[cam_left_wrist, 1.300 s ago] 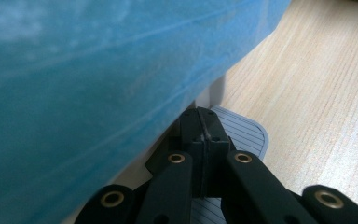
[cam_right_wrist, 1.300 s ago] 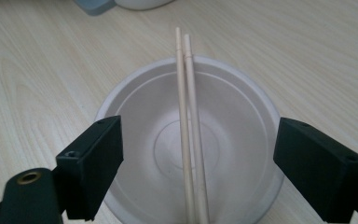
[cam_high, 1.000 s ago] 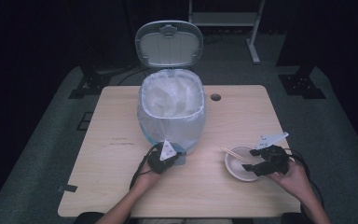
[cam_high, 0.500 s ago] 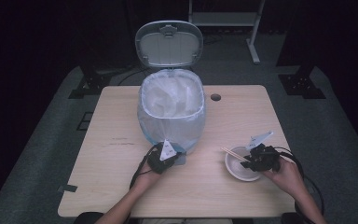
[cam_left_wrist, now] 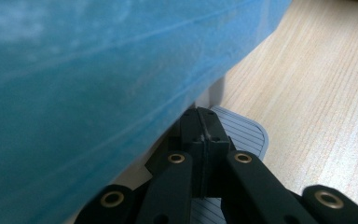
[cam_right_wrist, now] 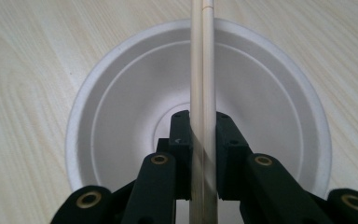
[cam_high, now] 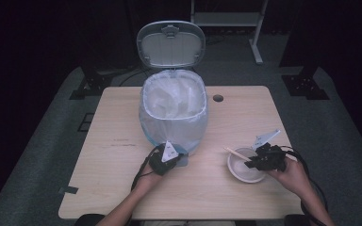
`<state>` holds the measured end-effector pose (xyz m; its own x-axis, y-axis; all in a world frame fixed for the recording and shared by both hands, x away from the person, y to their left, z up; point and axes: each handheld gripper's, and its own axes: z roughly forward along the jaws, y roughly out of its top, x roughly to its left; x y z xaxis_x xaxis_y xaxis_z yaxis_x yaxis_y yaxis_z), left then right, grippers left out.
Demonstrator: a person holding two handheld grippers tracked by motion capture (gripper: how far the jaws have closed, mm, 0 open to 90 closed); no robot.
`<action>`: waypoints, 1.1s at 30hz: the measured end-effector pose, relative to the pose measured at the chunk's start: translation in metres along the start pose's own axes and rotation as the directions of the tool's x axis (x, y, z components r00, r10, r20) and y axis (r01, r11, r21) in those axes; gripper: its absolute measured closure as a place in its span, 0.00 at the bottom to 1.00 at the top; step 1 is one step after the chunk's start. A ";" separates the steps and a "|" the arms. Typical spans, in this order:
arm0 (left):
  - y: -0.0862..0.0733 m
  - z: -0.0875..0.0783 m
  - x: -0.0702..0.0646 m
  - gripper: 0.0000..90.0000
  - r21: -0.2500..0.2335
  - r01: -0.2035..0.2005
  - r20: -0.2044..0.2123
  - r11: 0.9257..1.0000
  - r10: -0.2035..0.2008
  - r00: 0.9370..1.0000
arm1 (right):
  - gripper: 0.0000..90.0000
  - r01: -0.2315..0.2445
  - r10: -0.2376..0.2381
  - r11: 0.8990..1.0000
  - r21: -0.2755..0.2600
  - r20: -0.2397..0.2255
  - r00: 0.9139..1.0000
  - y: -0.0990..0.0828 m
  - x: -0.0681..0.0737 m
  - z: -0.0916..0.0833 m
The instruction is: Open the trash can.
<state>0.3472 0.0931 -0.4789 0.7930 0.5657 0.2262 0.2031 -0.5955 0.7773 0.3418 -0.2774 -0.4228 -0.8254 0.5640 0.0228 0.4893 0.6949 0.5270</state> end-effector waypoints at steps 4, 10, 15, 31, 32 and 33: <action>0.000 0.000 0.000 1.00 -0.003 0.001 0.001 1.000 -0.001 1.000 | 0.88 -0.002 0.002 1.000 -0.011 -0.006 1.000 0.001 -0.001 -0.008; 0.000 0.000 0.000 1.00 -0.006 -0.001 0.001 1.000 0.001 1.000 | 0.88 -0.004 0.004 1.000 -0.030 -0.015 1.000 0.010 -0.003 -0.024; 0.000 0.002 -0.002 1.00 -0.027 0.027 0.002 0.999 -0.027 1.000 | 0.88 -0.002 0.001 0.999 -0.047 -0.026 1.000 0.019 -0.004 -0.039; 0.000 0.001 -0.002 1.00 -0.013 0.021 0.007 1.000 -0.021 1.000 | 0.88 0.027 -0.029 0.996 -0.083 -0.030 0.999 0.050 -0.004 -0.089; 0.000 0.001 -0.002 1.00 -0.015 0.025 0.006 1.000 -0.024 1.000 | 0.88 0.027 -0.030 0.996 -0.090 -0.033 0.999 0.052 -0.005 -0.092; 0.000 0.001 -0.002 1.00 -0.015 0.022 0.004 1.000 -0.022 1.000 | 0.88 0.024 -0.028 0.995 -0.094 -0.036 0.999 0.054 -0.005 -0.095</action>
<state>0.3464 0.0916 -0.4802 0.7906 0.5764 0.2065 0.2120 -0.5741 0.7909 0.3457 -0.2849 -0.3138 -0.8483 0.5281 0.0388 0.4406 0.6632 0.6050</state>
